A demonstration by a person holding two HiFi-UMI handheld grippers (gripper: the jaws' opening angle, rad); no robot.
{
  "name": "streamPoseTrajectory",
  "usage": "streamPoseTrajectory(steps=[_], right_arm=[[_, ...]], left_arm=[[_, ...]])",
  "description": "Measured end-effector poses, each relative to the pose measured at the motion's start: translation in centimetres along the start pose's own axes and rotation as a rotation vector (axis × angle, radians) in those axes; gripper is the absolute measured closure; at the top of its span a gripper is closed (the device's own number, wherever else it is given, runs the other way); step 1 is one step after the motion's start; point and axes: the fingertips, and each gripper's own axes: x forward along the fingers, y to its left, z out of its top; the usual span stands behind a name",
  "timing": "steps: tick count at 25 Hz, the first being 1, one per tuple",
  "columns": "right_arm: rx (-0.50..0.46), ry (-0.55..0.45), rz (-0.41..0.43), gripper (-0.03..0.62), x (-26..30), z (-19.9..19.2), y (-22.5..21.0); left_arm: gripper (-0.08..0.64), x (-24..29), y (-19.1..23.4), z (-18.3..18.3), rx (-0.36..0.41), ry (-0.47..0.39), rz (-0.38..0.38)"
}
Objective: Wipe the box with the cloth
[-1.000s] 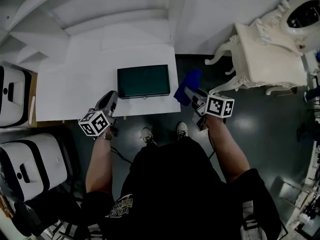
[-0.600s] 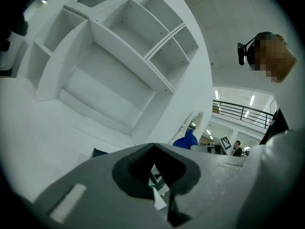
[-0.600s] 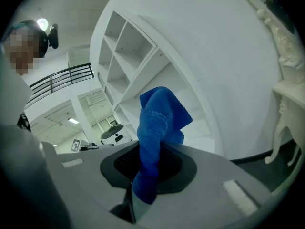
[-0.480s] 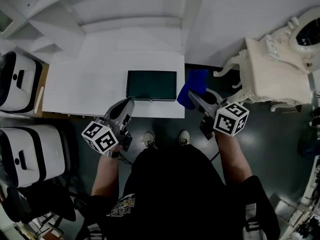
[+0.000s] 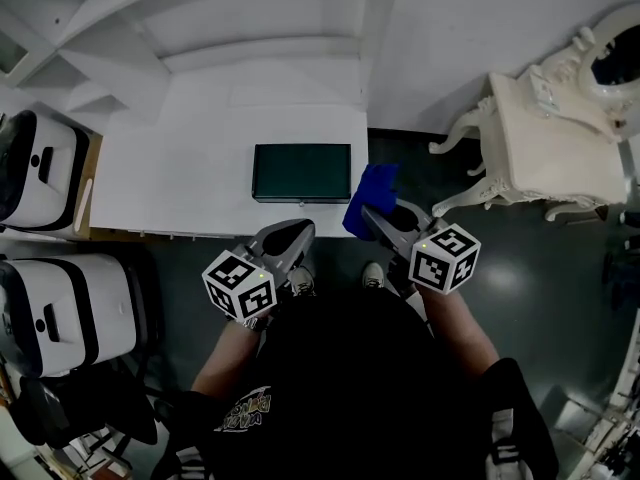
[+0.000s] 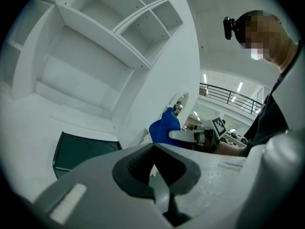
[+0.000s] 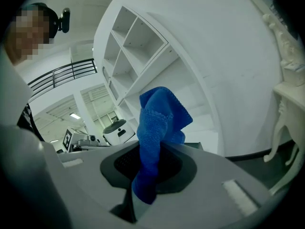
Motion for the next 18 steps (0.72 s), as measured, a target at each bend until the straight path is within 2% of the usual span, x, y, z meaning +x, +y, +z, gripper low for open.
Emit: streamPoseTrajectory(steps=[6,10,18], right_arm=[[0.015,0.044,-0.006,0.502,0.1,-3.1,1.4],[0.044,0.038,-0.017,0.503,-0.7,-3.6,1.3],[0.051,0.047,-0.005,0.503,-1.0,-4.3,1.7]], left_arm=[[0.56,1.5,-2.0,-2.5,-0.037,0.056,-0.028],[0.56,2.0,-3.6,-4.2,0.008,0.123,-0.058],[0.56,1.5,-3.6,-4.0,0.001,0.094,-0.049]])
